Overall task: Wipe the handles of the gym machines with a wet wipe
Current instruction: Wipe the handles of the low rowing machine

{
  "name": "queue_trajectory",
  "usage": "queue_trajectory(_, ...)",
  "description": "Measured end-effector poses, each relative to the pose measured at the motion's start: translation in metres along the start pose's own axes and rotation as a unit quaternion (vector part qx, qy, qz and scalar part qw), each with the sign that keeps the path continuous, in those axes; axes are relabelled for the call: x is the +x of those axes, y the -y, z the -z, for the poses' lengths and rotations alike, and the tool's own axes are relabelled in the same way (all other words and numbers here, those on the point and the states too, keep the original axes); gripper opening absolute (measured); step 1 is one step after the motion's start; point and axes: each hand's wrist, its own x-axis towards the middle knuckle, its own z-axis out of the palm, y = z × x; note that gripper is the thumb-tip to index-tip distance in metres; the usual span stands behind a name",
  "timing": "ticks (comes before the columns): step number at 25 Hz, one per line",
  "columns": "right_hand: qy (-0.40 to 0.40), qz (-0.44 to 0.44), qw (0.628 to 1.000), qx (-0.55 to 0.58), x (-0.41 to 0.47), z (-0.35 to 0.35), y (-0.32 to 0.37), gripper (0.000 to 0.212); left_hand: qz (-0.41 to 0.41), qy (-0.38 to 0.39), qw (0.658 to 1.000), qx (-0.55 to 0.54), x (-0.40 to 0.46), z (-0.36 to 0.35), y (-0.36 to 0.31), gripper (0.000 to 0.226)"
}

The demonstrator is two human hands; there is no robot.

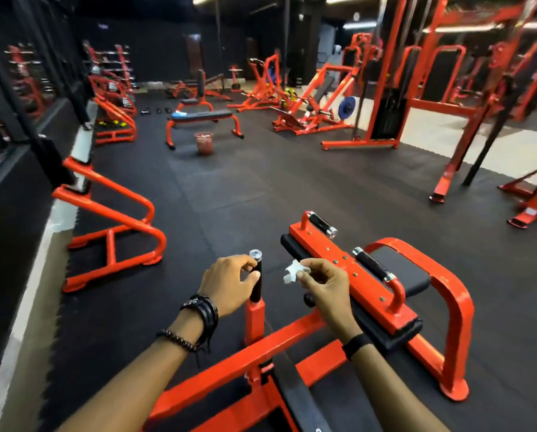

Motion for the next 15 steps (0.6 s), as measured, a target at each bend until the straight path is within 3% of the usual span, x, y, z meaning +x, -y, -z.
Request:
queue_trajectory(4,-0.083,-0.058,0.995,-0.008,0.011,-0.035,-0.028,0.021,-0.053,0.055,0.997,-0.024,0.067,-0.01,0.039,0.018)
queue_trajectory(11,-0.166,-0.094,0.978,-0.084,0.011,-0.078,-0.045,0.03,-0.128,0.152,0.98,0.028,0.149,-0.043,0.058,0.036)
queue_trajectory(15,-0.173,-0.106,0.976,-0.083,0.018,-0.092,-0.057,0.03,-0.087,0.228,0.969,0.037,0.18,-0.067,0.07,0.025)
